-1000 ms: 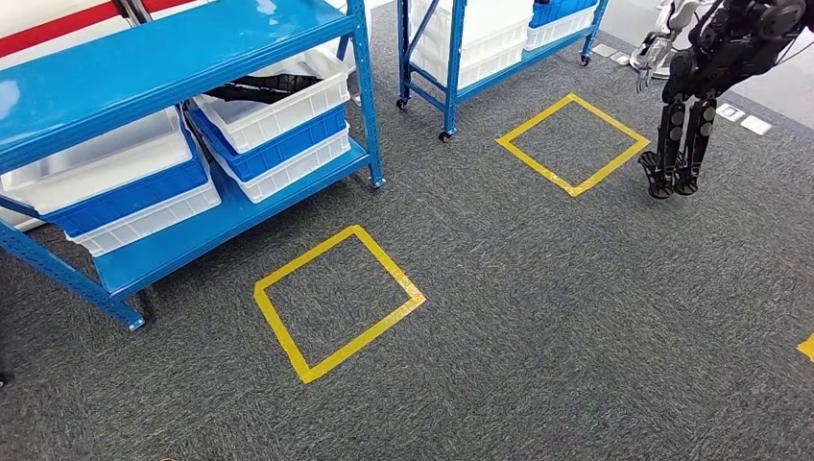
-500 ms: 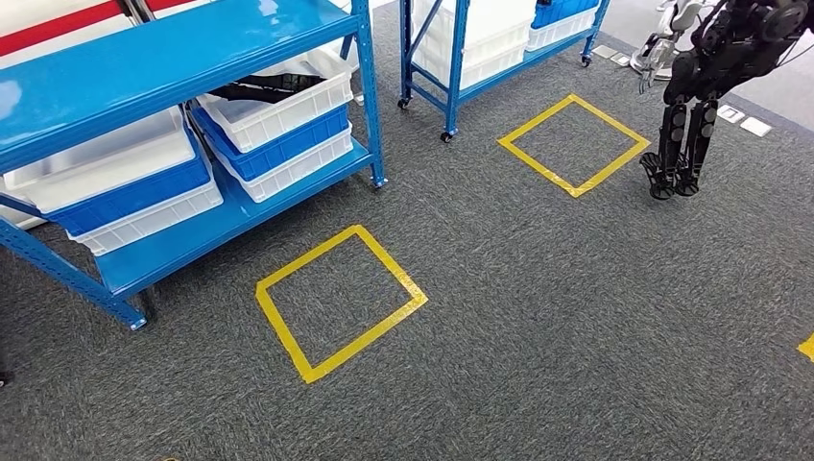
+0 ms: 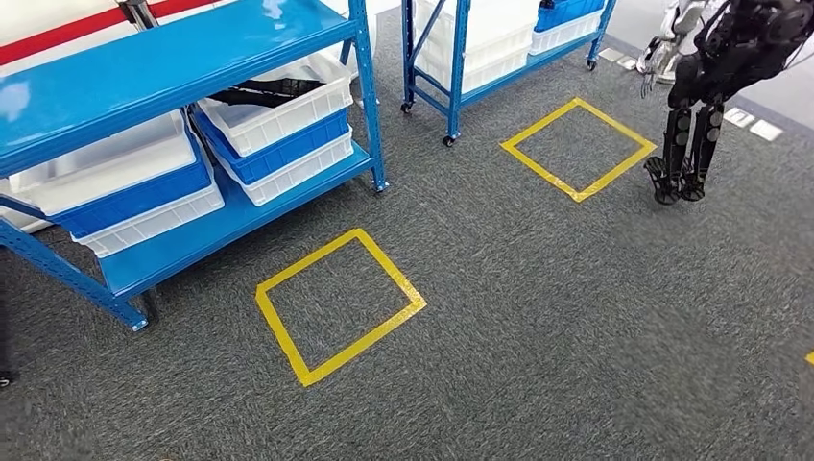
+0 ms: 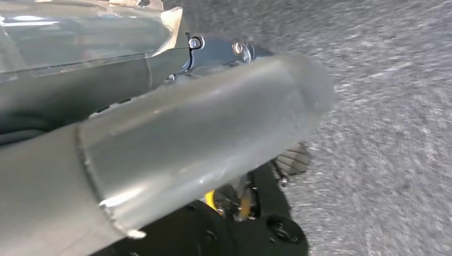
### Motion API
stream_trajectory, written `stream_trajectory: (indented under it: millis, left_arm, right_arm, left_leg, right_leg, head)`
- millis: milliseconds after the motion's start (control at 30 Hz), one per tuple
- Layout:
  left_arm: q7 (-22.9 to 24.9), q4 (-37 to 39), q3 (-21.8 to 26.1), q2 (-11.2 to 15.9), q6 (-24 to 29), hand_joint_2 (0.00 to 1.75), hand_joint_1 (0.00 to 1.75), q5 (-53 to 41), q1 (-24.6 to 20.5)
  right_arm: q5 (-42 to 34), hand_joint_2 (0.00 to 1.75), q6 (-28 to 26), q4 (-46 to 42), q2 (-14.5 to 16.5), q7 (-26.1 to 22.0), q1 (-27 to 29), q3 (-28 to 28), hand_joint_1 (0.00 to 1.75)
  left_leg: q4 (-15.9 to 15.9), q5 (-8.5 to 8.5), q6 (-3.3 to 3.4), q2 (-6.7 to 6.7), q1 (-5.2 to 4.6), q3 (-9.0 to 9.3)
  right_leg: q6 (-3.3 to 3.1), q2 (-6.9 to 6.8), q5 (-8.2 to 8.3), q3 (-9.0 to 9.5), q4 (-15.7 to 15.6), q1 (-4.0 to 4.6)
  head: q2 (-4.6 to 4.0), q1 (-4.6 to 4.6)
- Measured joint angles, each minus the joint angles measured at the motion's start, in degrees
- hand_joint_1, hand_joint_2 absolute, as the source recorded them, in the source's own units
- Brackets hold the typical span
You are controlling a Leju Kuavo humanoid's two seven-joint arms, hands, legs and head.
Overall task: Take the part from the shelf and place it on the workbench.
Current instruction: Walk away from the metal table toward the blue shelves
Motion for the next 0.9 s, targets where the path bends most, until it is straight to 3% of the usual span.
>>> stream_trajectory:
  millis: [67,133,200,233,267,300,333,400,467,500,567,633,700,767,800,833,900]
  left_arm:
    - [-0.1,0.0,0.0,0.0,0.0,0.00,0.00,-0.1,0.1]
    - [-0.1,0.0,0.0,-0.1,0.0,0.00,0.00,-0.1,0.1]
    - [-0.1,0.0,0.0,-0.1,0.0,0.00,0.00,-0.1,0.1]
    - [-0.1,0.0,0.0,-0.1,0.0,0.00,0.00,-0.2,0.1]
    - [-0.1,0.0,0.0,-0.1,0.0,0.00,0.00,-0.2,0.1]
    - [-0.2,0.0,0.0,-0.1,0.0,0.00,0.00,-0.2,0.2]
    - [-0.3,0.0,0.0,-0.1,0.0,0.00,0.00,-0.2,0.3]
    - [-0.6,0.0,0.0,0.1,0.0,0.00,0.00,-0.1,0.2]
    - [-0.9,0.0,0.0,0.2,0.1,0.00,0.00,0.0,0.2]
    - [-1.1,0.0,-0.1,0.3,0.2,0.00,0.00,0.1,0.2]
    - [-1.3,0.0,0.0,0.3,0.3,0.00,0.00,0.2,0.3]
    - [-1.6,0.0,0.0,0.3,0.4,0.00,0.00,0.3,0.4]
    - [-1.8,0.0,0.0,0.3,0.4,0.00,0.00,0.3,0.5]
    - [-2.0,0.1,0.0,0.2,0.4,0.00,0.00,0.2,0.5]
    - [-2.0,0.1,0.0,0.2,0.4,0.00,0.00,0.2,0.5]
    - [-2.1,0.1,0.0,0.2,0.4,0.00,0.00,0.1,0.5]
    - [-2.2,0.2,0.0,0.3,0.5,0.00,0.00,0.0,0.6]
  right_arm:
    - [-0.1,0.00,0.0,0.0,0.1,-0.1,0.1,-0.2,0.00]
    - [-0.1,0.00,0.0,0.0,0.2,-0.1,0.2,-0.3,0.00]
    - [-0.1,0.00,0.0,0.0,0.2,-0.1,0.3,-0.4,0.00]
    - [-0.1,0.00,0.0,0.0,0.2,-0.1,0.4,-0.5,0.00]
    - [-0.2,0.00,0.0,0.0,0.2,-0.1,0.5,-0.5,0.00]
    - [-0.2,0.00,0.0,0.0,0.2,-0.2,0.5,-0.6,0.00]
    - [-0.3,0.00,0.0,0.0,0.2,-0.2,0.5,-0.7,0.00]
    - [-0.4,0.00,0.0,0.0,0.4,-0.5,0.5,-0.8,0.00]
    - [-0.4,0.00,0.0,0.0,0.6,-1.0,0.5,-1.0,0.00]
    - [-0.5,0.00,0.0,0.0,0.7,-1.1,0.6,-1.1,0.00]
    - [-0.5,0.00,0.0,0.0,0.9,-1.4,0.6,-1.2,0.00]
    - [-0.5,0.00,0.0,0.0,0.8,-1.5,0.6,-1.2,0.00]
    - [-0.5,0.00,0.0,0.0,0.4,-1.5,0.6,-1.3,0.00]
    - [-0.7,0.00,0.0,0.0,0.1,-1.4,0.6,-1.5,0.00]
    - [-0.8,0.00,0.0,0.0,0.0,-1.4,0.7,-1.6,0.00]
    - [-0.8,0.00,0.0,0.0,-0.1,-1.3,0.8,-1.6,0.00]
    - [-1.0,0.00,0.0,0.0,-0.3,-1.0,0.9,-1.7,0.00]
  left_leg:
    - [0.5,-0.30,-0.21,0.15,0.36,-0.08]
    - [4.0,-2.27,-0.30,0.97,0.49,-1.78]
    - [11.7,-5.61,-0.20,1.73,0.36,-5.94]
    - [15.3,-6.74,-0.03,1.85,0.27,-8.06]
    - [17.3,-6.83,0.34,1.89,0.10,-9.48]
    - [17.0,-5.69,0.93,1.89,-0.18,-9.74]
    - [14.5,-3.61,1.77,1.88,-0.60,-8.90]
    - [7.1,0.37,4.09,2.18,-1.77,-5.73]
    - [3.0,1.40,5.63,2.68,-2.84,-3.89]
    - [2.6,1.17,5.82,2.84,-3.14,-3.69]
    - [0.8,1.64,5.90,2.67,-3.29,-2.63]
    - [-1.8,2.46,5.71,2.57,-2.87,-0.71]
    - [-3.0,2.72,5.26,2.51,-2.61,0.41]
    - [-3.0,2.37,4.83,2.29,-2.53,0.74]
    - [-2.9,2.09,4.55,2.10,-2.45,1.03]
    - [-2.9,1.76,4.23,1.93,-2.32,1.41]
    - [-2.4,0.79,3.36,1.71,-2.15,2.10]
  right_leg:
    - [-0.88,-0.09,-0.13,0.00,0.3,0.17]
    - [-1.38,-0.22,-0.21,0.08,0.3,0.42]
    - [-1.72,-0.45,-0.37,0.07,0.3,0.94]
    - [-1.90,-0.55,-0.48,0.10,0.3,1.25]
    - [-2.09,-0.62,-0.61,0.20,0.3,1.59]
    - [-2.29,-0.64,-0.75,0.40,0.3,1.93]
    - [-2.49,-0.65,-0.90,0.68,0.3,2.27]
    - [-2.84,-0.67,-1.23,1.13,0.1,2.63]
    - [-2.82,-0.80,-1.44,1.33,-0.1,2.45]
    - [-2.65,-0.93,-1.48,1.51,-0.3,2.31]
    - [-2.25,-1.18,-1.42,2.00,-0.9,2.23]
    - [-2.16,-1.14,-2.26,1.45,0.7,2.50]
    - [-2.31,-0.92,-4.49,-1.97,6.9,2.38]
    - [-1.94,-0.85,-5.79,-5.84,12.7,2.13]
    - [-1.40,-0.85,-5.10,-6.50,12.9,1.96]
    - [-0.70,-0.85,-3.49,-5.98,10.9,1.77]
    - [0.49,-0.85,0.66,-2.88,3.0,1.33]
  head:
    - [0.00,-0.27]
    - [0.00,-0.42]
    - [0.00,-0.53]
    - [0.00,-0.53]
    - [0.00,-0.52]
    - [0.00,-0.53]
    - [0.00,-0.52]
    - [0.00,-0.27]
    - [0.00,0.02]
    - [0.00,0.08]
    - [0.00,-0.17]
    - [0.00,-0.14]
    - [0.00,-0.01]
    - [0.00,0.01]
    - [0.00,-0.01]
    - [0.00,0.01]
    - [0.00,0.04]
